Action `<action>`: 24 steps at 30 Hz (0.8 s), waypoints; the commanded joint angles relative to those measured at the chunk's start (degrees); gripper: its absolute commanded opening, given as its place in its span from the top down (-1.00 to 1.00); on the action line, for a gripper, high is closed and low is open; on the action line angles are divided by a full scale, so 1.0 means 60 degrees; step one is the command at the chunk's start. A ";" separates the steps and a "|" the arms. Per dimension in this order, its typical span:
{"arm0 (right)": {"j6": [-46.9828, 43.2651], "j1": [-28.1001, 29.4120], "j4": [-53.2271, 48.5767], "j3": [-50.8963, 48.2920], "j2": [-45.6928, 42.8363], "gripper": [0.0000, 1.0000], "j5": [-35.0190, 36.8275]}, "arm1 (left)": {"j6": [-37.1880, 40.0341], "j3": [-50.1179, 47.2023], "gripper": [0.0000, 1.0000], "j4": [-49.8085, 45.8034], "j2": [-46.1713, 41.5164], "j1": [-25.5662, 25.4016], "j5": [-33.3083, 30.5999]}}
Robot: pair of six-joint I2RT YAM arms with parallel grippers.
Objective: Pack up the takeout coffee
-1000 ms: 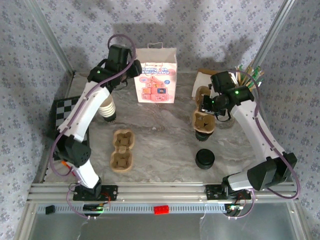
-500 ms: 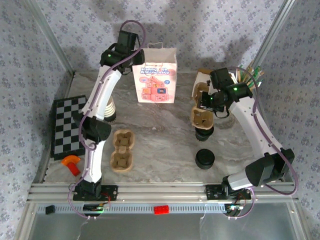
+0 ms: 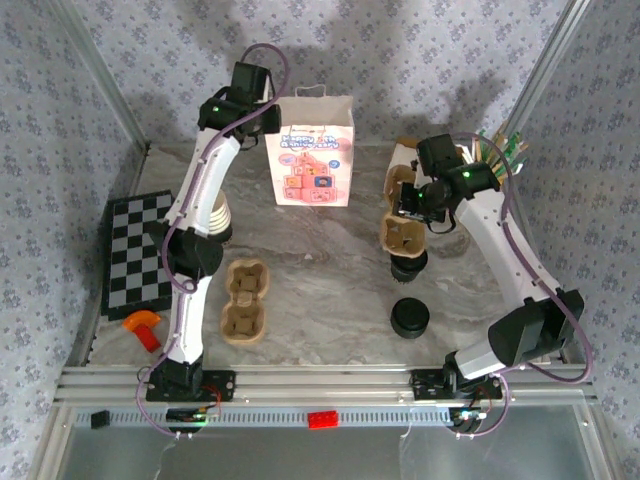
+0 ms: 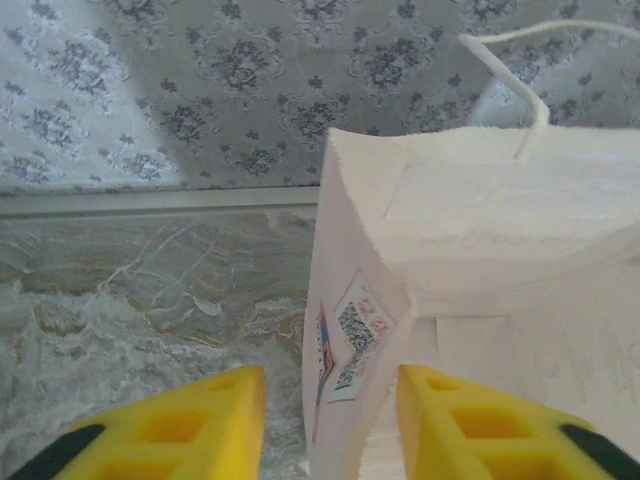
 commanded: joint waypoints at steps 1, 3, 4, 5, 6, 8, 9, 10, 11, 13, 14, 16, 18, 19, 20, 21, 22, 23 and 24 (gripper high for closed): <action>-0.0152 0.0057 -0.0101 0.0392 0.0017 0.46 -0.0092 | 0.0299 0.0336 0.35 -0.0259 0.0258 -0.0011 0.0032; -0.0169 0.0065 -0.0148 0.0447 0.0031 0.46 -0.0081 | 0.0415 0.0362 0.42 -0.0267 0.0232 0.0004 0.0015; -0.0165 0.0065 -0.0163 0.0462 0.0025 0.46 -0.0078 | 0.0457 0.0377 0.48 -0.0259 0.0221 0.0010 0.0023; -0.0181 0.0064 -0.0172 0.0465 0.0024 0.46 -0.0067 | 0.0488 0.0404 0.55 -0.0278 0.0216 0.0035 0.0055; -0.0166 0.0065 -0.0174 0.0465 0.0000 0.46 -0.0064 | 0.0518 0.0447 0.63 -0.0327 0.0202 0.0055 0.0069; -0.0172 0.0068 -0.0172 0.0465 -0.0007 0.46 -0.0048 | 0.0600 0.0472 0.76 -0.0423 0.0132 0.0078 0.0124; -0.0170 0.0076 -0.0186 0.0465 -0.0012 0.46 -0.0048 | 0.0660 0.0481 0.82 -0.0452 0.0090 0.0092 0.0178; -0.0172 0.0079 -0.0194 0.0465 -0.0018 0.46 -0.0048 | 0.0743 0.0481 0.89 -0.0514 0.0041 0.0093 0.0264; -0.0188 0.0079 -0.0206 0.0464 -0.0021 0.46 -0.0048 | 0.0814 0.0481 0.93 -0.0579 -0.0014 0.0093 0.0384; -0.0178 0.0094 -0.0249 0.0465 -0.0068 0.46 -0.0048 | 0.0921 0.0478 0.98 -0.0763 -0.0209 0.0094 0.0718; -0.0191 0.0098 -0.0275 0.0480 -0.0092 0.46 -0.0048 | 0.0977 0.0467 1.00 -0.0841 -0.0299 0.0093 0.0926; -0.0224 0.0137 -0.0368 0.0509 -0.0169 0.46 0.0006 | 0.1124 0.0454 1.00 -0.1083 -0.0517 0.0093 0.1536; -0.0272 0.0180 -0.0509 0.0524 -0.0255 0.46 0.0101 | 0.1219 0.0391 1.00 -0.1339 -0.0750 0.0093 0.2007; -0.0288 0.0207 -0.0582 0.0509 -0.0319 0.46 0.0155 | 0.1281 0.0280 1.00 -0.1427 -0.0888 0.0097 0.2242; -0.0290 0.0224 -0.0665 0.0502 -0.0382 0.46 0.0248 | 0.1333 0.0176 1.00 -0.1497 -0.1031 0.0093 0.2422; -0.0289 0.0231 -0.0742 0.0481 -0.0469 0.46 0.0288 | 0.1400 0.0036 1.00 -0.1575 -0.1189 0.0094 0.2661; -0.0299 0.0240 -0.0795 0.0443 -0.0557 0.46 0.0328 | 0.1493 -0.0124 1.00 -0.1655 -0.1341 0.0094 0.2926; -0.0302 0.0255 -0.0840 0.0402 -0.0618 0.46 0.0368 | 0.1575 -0.0294 1.00 -0.1714 -0.1516 0.0085 0.3102; -0.0290 0.0267 -0.0893 0.0364 -0.0706 0.46 0.0402 | 0.1660 -0.0553 1.00 -0.1763 -0.1733 0.0078 0.3280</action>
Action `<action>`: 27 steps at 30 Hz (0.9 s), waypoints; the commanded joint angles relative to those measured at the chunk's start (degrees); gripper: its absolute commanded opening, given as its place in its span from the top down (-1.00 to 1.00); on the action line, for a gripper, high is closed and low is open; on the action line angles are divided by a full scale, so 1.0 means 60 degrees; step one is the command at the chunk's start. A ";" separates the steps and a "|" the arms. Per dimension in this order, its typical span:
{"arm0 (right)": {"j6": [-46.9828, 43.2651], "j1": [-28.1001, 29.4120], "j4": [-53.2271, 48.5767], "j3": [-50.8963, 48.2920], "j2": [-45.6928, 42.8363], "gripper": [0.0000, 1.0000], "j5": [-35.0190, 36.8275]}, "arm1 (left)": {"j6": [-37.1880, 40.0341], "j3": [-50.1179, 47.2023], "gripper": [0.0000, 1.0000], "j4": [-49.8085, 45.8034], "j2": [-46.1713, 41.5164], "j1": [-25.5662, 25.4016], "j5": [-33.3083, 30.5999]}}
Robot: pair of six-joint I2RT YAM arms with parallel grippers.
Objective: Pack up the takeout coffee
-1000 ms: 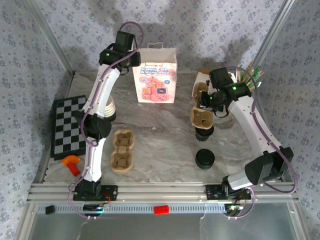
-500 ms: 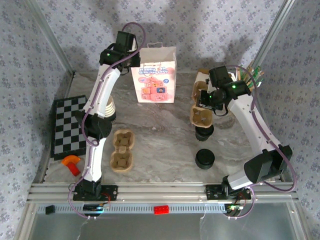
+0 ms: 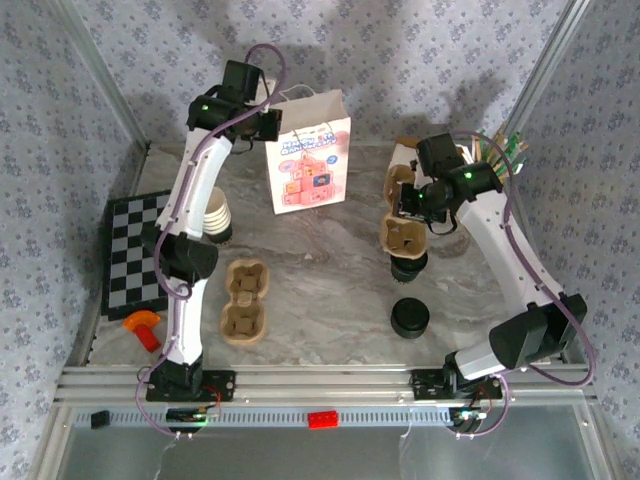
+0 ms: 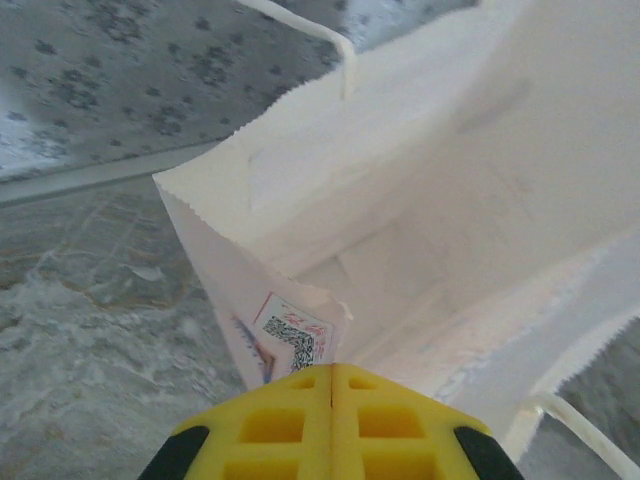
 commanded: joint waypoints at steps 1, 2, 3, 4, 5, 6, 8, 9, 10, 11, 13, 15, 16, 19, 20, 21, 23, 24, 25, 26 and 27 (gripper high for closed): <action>-0.0188 0.0079 -0.0552 0.0123 -0.0544 0.46 0.0272 | 0.0526 -0.0531 1.00 -0.0551 -0.1097 -0.0009 0.1222; -0.0183 0.0088 -0.0626 0.0104 -0.0602 0.46 0.0295 | 0.0578 -0.0819 1.00 -0.0492 -0.1317 -0.0016 0.1495; -0.0189 0.0102 -0.0710 0.0108 -0.0658 0.46 0.0320 | 0.0596 -0.1220 1.00 -0.0325 -0.1616 -0.0031 0.1789; -0.0177 0.0102 -0.0825 0.0100 -0.0713 0.46 0.0362 | 0.0633 -0.1651 1.00 -0.0171 -0.1910 -0.0073 0.2042; -0.0160 0.0116 -0.0908 0.0115 -0.0751 0.46 0.0403 | 0.0710 -0.2031 1.00 -0.0063 -0.2174 -0.0128 0.2257; -0.0162 0.0113 -0.1006 0.0129 -0.0833 0.45 0.0462 | 0.0811 -0.2518 1.00 0.0103 -0.2491 -0.0194 0.2421; -0.0088 0.0114 -0.1202 0.0122 -0.1018 0.46 0.0513 | 0.0958 -0.3402 1.00 0.0363 -0.3100 -0.0294 0.2744; -0.0060 0.0109 -0.1307 0.0094 -0.1115 0.46 0.0516 | 0.1022 -0.3907 1.00 0.0559 -0.3420 -0.0325 0.2997; -0.0085 0.0108 -0.1382 0.0072 -0.1203 0.45 0.0542 | 0.1057 -0.4402 1.00 0.0769 -0.3809 -0.0330 0.3250; -0.0107 0.0105 -0.1487 0.0057 -0.1275 0.45 0.0595 | 0.1063 -0.4856 1.00 0.0999 -0.4075 -0.0324 0.3483; -0.0165 0.0096 -0.1694 0.0041 -0.1381 0.45 0.0684 | 0.1149 -0.5611 1.00 0.1312 -0.4514 -0.0353 0.3928; -0.0165 0.0099 -0.1825 0.0027 -0.1475 0.45 0.0754 | 0.1301 -0.5943 1.00 0.1308 -0.4727 -0.0451 0.4143; -0.0169 0.0095 -0.1897 0.0020 -0.1534 0.45 0.0767 | 0.1485 -0.6127 1.00 0.1299 -0.4809 -0.0499 0.4392; -0.0127 0.0102 -0.1952 -0.0080 -0.1725 0.44 0.0853 | 0.1796 -0.6566 1.00 0.1707 -0.4902 -0.0529 0.4890; -0.0127 0.0099 -0.1936 -0.0115 -0.1777 0.44 0.0858 | 0.1970 -0.6552 1.00 0.1518 -0.4733 -0.0521 0.4961; -0.0149 0.0095 -0.1929 -0.0133 -0.1809 0.44 0.0879 | 0.2096 -0.6402 1.00 0.1339 -0.4566 -0.0496 0.5027; -0.0223 0.0117 -0.1911 -0.0149 -0.1800 0.45 0.0875 | 0.2264 -0.5948 1.00 0.0946 -0.4162 -0.0429 0.4849; -0.0253 0.0130 -0.1911 -0.0135 -0.1786 0.45 0.0868 | 0.2372 -0.5651 1.00 0.0738 -0.3980 -0.0434 0.4764; -0.0266 0.0152 -0.1891 -0.0132 -0.1793 0.45 0.0853 | 0.2445 -0.5424 0.96 0.0560 -0.3805 -0.0434 0.4756; -0.0274 0.0188 -0.1867 -0.0121 -0.1789 0.45 0.0817 | 0.2487 -0.5243 0.85 0.0486 -0.3658 -0.0434 0.4709; -0.0266 0.0230 -0.1836 -0.0110 -0.1783 0.45 0.0795 | 0.2511 -0.5114 0.72 0.0426 -0.3558 -0.0432 0.4643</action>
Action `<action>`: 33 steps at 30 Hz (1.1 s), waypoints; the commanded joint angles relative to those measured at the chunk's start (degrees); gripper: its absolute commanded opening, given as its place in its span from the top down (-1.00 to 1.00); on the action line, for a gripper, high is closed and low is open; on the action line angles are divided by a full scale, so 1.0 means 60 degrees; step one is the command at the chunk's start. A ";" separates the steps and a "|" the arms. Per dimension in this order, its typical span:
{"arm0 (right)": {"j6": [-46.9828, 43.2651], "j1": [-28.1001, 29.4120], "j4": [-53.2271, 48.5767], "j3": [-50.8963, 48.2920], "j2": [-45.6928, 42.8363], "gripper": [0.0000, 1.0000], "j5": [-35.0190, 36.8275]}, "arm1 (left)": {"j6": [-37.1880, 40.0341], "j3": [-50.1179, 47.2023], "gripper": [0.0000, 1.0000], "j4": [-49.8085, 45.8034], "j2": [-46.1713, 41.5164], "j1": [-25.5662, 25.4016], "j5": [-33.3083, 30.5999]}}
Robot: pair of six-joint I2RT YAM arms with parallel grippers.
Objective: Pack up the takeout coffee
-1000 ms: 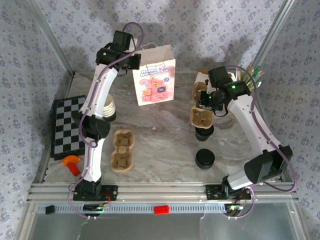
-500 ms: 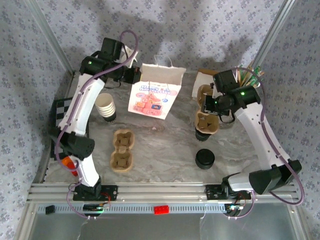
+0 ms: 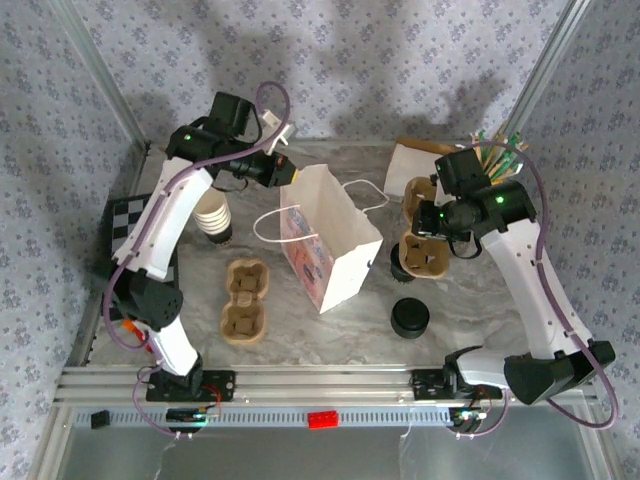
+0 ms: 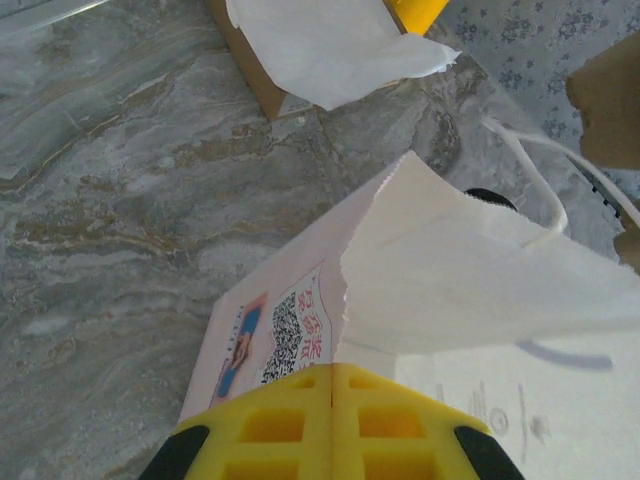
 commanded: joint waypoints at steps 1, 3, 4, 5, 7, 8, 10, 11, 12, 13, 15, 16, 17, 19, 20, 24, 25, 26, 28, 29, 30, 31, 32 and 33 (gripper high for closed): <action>-0.0169 0.0168 -0.0137 0.0011 -0.0120 0.44 0.0099 | 0.0522 0.0809 0.51 -0.0550 0.0370 0.0050 0.0141; -0.0168 0.0255 -0.0157 0.0097 -0.0070 0.45 0.0098 | 0.0449 0.1202 0.27 -0.0681 0.0492 0.0059 -0.0158; -0.0180 0.0280 -0.0207 0.0155 -0.0033 0.45 0.0124 | 0.0315 0.1455 0.23 -0.0766 0.0515 0.0058 -0.0343; -0.0179 0.0313 -0.0263 0.0219 -0.0015 0.45 0.0156 | 0.0163 0.1711 0.15 -0.0879 0.0517 0.0057 -0.0503; -0.0203 0.0336 -0.0315 0.0331 -0.0011 0.44 0.0233 | -0.0263 0.2168 0.04 -0.1104 0.0436 0.0044 -0.1159; -0.0210 0.0341 -0.0321 0.0367 -0.0015 0.44 0.0242 | -0.0607 0.2389 -0.01 -0.1232 0.0332 0.0022 -0.1670; -0.0209 0.0354 -0.0356 0.0456 0.0003 0.44 0.0197 | -0.1374 0.2453 -0.03 -0.1301 -0.0022 -0.0050 -0.2705; -0.0234 0.0363 -0.0374 0.0506 0.0016 0.44 0.0177 | -0.1903 0.2378 -0.05 -0.1243 -0.0292 -0.0139 -0.3239; -0.0249 0.0362 -0.0365 0.0544 0.0019 0.44 0.0162 | -0.2302 0.2129 -0.06 -0.1067 -0.0574 -0.0208 -0.3489; -0.0283 0.0369 -0.0331 0.0595 0.0019 0.44 0.0137 | -0.2650 0.1888 -0.08 -0.0948 -0.0905 -0.0340 -0.3667; -0.0311 0.0374 -0.0362 0.0703 0.0026 0.44 0.0121 | -0.3566 0.1502 -0.09 -0.0948 -0.1454 -0.0701 -0.4742; -0.0322 0.0366 -0.0343 0.0762 0.0029 0.44 0.0140 | -0.3983 0.1353 -0.09 -0.1095 -0.1729 -0.1042 -0.5456; -0.0329 0.0389 -0.0297 0.0780 0.0033 0.44 0.0144 | -0.4311 0.1155 -0.08 -0.1178 -0.1980 -0.1426 -0.6062; -0.0355 0.0403 -0.0164 0.0766 0.0026 0.44 0.0097 | -0.5022 0.0531 -0.06 -0.1003 -0.2461 -0.2211 -0.6834; -0.0378 0.0419 -0.0103 0.0766 0.0032 0.43 0.0009 | -0.5358 0.0126 -0.05 -0.0808 -0.2723 -0.2633 -0.7022; -0.0457 0.0532 0.0117 0.0779 0.0066 0.43 -0.0310 | -0.6637 -0.0784 0.02 -0.0652 -0.3168 -0.3880 -0.8332; -0.0506 0.0556 0.0134 0.0794 0.0101 0.42 -0.0400 | -0.7083 -0.0847 0.03 -0.0760 -0.3201 -0.4135 -0.8782; -0.0564 0.0582 0.0160 0.0800 0.0147 0.42 -0.0515 | -0.7361 -0.1166 0.04 -0.0770 -0.3210 -0.4358 -0.8945; -0.0611 0.0622 0.0260 0.0770 0.0204 0.43 -0.0621 | -0.7956 -0.1361 0.05 -0.0704 -0.3155 -0.4791 -0.9104; -0.0630 0.0627 0.0359 0.0742 0.0208 0.43 -0.0730 | -0.8171 -0.1357 0.04 -0.0721 -0.3068 -0.5017 -0.9257; -0.0658 0.0641 0.0439 0.0702 0.0210 0.43 -0.0838 | -0.8484 -0.1316 0.04 -0.0831 -0.2971 -0.5221 -0.9490; -0.0662 0.0659 0.0464 0.0708 0.0237 0.43 -0.0917 | -0.8692 -0.1350 0.04 -0.0844 -0.2876 -0.5410 -0.9567; -0.0662 0.0682 0.0506 0.0703 0.0235 0.42 -0.0952 | -0.8973 -0.1370 0.05 -0.0880 -0.2766 -0.5532 -0.9563; -0.0675 0.0696 0.0565 0.0679 0.0220 0.43 -0.1007 | -0.9245 -0.1436 0.04 -0.0911 -0.2697 -0.5664 -0.9681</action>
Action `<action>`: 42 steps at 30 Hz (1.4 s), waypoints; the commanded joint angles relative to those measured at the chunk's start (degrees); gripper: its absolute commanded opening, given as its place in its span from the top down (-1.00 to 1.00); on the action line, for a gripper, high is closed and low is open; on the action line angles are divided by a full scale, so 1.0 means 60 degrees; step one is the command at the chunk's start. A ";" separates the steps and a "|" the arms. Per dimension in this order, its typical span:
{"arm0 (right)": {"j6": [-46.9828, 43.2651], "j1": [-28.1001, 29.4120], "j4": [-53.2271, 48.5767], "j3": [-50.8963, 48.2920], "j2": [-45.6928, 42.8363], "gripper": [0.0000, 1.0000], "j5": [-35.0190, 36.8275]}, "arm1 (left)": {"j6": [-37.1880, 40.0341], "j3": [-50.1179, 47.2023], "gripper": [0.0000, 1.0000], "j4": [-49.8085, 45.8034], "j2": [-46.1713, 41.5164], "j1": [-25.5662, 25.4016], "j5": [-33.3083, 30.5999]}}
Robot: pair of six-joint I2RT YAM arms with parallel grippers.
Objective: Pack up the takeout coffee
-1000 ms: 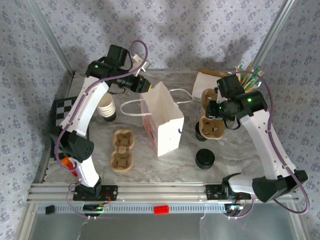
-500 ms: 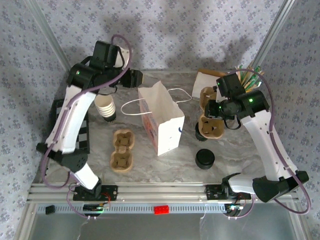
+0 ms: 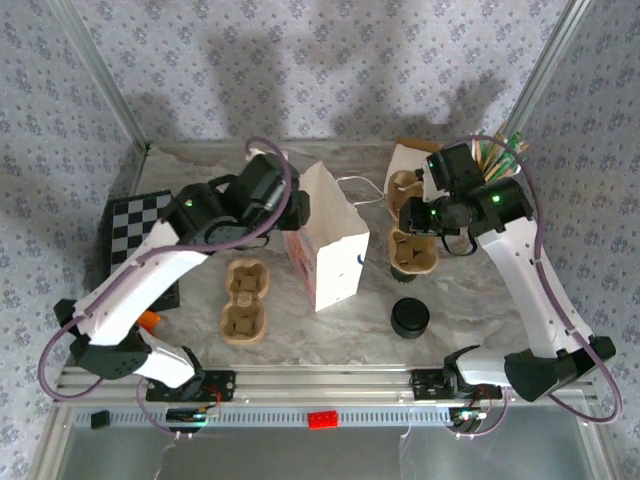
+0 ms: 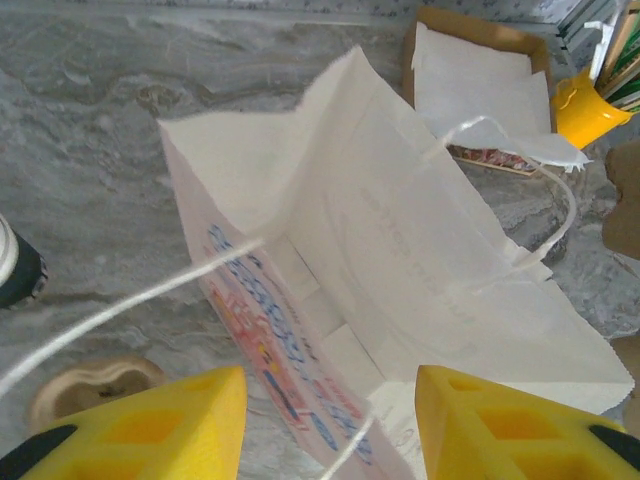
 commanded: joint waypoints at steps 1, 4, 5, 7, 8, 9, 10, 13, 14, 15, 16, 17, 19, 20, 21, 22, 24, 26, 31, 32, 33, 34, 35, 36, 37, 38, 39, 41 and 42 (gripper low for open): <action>-0.0232 0.0091 0.0289 0.0132 -0.0004 0.42 -0.0431 | -0.1441 -0.0198 0.04 0.0025 0.0188 -0.0403 -0.0853; -0.0214 0.0126 0.0395 0.0095 -0.0033 0.43 -0.0572 | -0.1972 -0.0648 -0.08 0.0304 0.0326 -0.0467 -0.0824; -0.0204 0.0134 0.0405 0.0079 -0.0037 0.43 -0.0596 | -0.2093 -0.0784 -0.15 0.0378 0.0351 -0.0469 -0.0843; -0.0161 0.0136 0.0446 -0.0011 -0.0077 0.43 -0.0668 | -0.2362 -0.0897 -0.17 0.0305 0.0422 -0.0469 -0.1124; -0.0159 0.0142 0.0466 -0.0063 -0.0081 0.42 -0.0751 | -0.2520 -0.1015 -0.17 0.0302 0.0438 -0.0470 -0.1222; -0.0160 0.0147 0.0491 -0.0107 -0.0083 0.43 -0.0769 | -0.2560 -0.1159 -0.17 0.0421 0.0429 -0.0467 -0.1248; -0.0174 0.0147 0.0499 -0.0160 -0.0081 0.43 -0.0792 | -0.2644 -0.1325 -0.17 0.0540 0.0447 -0.0455 -0.1268; -0.0174 0.0143 0.0493 -0.0183 -0.0051 0.43 -0.0847 | -0.2618 -0.1448 -0.14 0.0664 0.0602 -0.0386 -0.1265; -0.0174 0.0143 0.0472 -0.0162 -0.0043 0.43 -0.0860 | -0.2640 -0.1438 -0.10 0.0601 0.0633 -0.0340 -0.1331; -0.0185 0.0142 0.0449 -0.0130 -0.0036 0.42 -0.0875 | -0.2611 -0.1491 -0.06 0.0626 0.0651 -0.0289 -0.1364; -0.0189 0.0150 0.0406 -0.0078 -0.0030 0.42 -0.0860 | -0.2607 -0.1601 -0.04 0.0696 0.0651 -0.0219 -0.1322; -0.0176 0.0148 0.0374 -0.0032 -0.0021 0.43 -0.0833 | -0.2555 -0.1757 0.00 0.0886 0.0647 -0.0123 -0.1112; -0.0174 0.0150 0.0282 0.0056 -0.0014 0.43 -0.0767 | -0.2432 -0.2001 0.05 0.1254 0.0614 0.0037 -0.0721; -0.0148 0.0163 0.0222 0.0104 -0.0019 0.43 -0.0709 | -0.2385 -0.2074 0.13 0.1341 0.0594 0.0080 -0.0697; -0.0148 0.0165 0.0176 0.0138 -0.0020 0.43 -0.0672 | -0.2275 -0.2127 0.19 0.1422 0.0575 0.0098 -0.0664; -0.0127 0.0165 0.0105 0.0200 -0.0019 0.43 -0.0635 | -0.2153 -0.2140 0.24 0.1488 0.0538 0.0155 -0.0554; -0.0065 0.0178 0.0001 0.0320 -0.0030 0.43 -0.0582 | -0.1836 -0.2079 0.34 0.1536 0.0500 0.0246 -0.0400; 0.0022 0.0186 -0.0108 0.0471 -0.0056 0.43 -0.0508 | -0.1436 -0.2005 0.45 0.1544 0.0471 0.0267 -0.0301; 0.0434 0.0274 -0.0329 0.0825 -0.0173 0.42 -0.0406 | -0.0674 -0.1913 0.72 0.1634 0.0420 0.0409 0.0345; 0.0529 0.0303 -0.0349 0.0903 -0.0181 0.43 -0.0414 | -0.0472 -0.1910 0.76 0.1700 0.0406 0.0449 0.0465; 0.0604 0.0324 -0.0396 0.0980 -0.0183 0.43 -0.0413 | -0.0350 -0.1843 0.80 0.1705 0.0419 0.0502 0.0545; 0.0703 0.0329 -0.0475 0.1088 -0.0190 0.43 -0.0374 | -0.0151 -0.1773 0.85 0.1723 0.0430 0.0575 0.0761; 0.0804 0.0366 -0.0517 0.1185 -0.0182 0.43 -0.0296 | -0.0005 -0.1685 0.88 0.1713 0.0452 0.0625 0.0910; 0.0903 0.0377 -0.0553 0.1254 -0.0182 0.43 -0.0248 | 0.0097 -0.1629 0.91 0.1724 0.0449 0.0668 0.1005; 0.1002 0.0384 -0.0543 0.1318 -0.0196 0.43 -0.0256 | 0.0281 -0.1620 0.95 0.1819 0.0432 0.0680 0.1096; 0.1074 0.0396 -0.0512 0.1365 -0.0220 0.43 -0.0316 | 0.0427 -0.1620 0.95 0.1893 0.0428 0.0713 0.1197; 0.1178 0.0399 -0.0523 0.1433 -0.0225 0.42 -0.0426 | 0.0467 -0.1578 0.96 0.1899 0.0454 0.0765 0.1332; 0.1311 0.0436 -0.0524 0.1650 -0.0196 0.43 -0.0450 | 0.0584 -0.1539 0.96 0.1991 0.0487 0.0874 0.1621; 0.1388 0.0493 -0.0539 0.1725 -0.0207 0.43 -0.0454 | 0.0607 -0.1511 0.96 0.2011 0.0524 0.0905 0.1662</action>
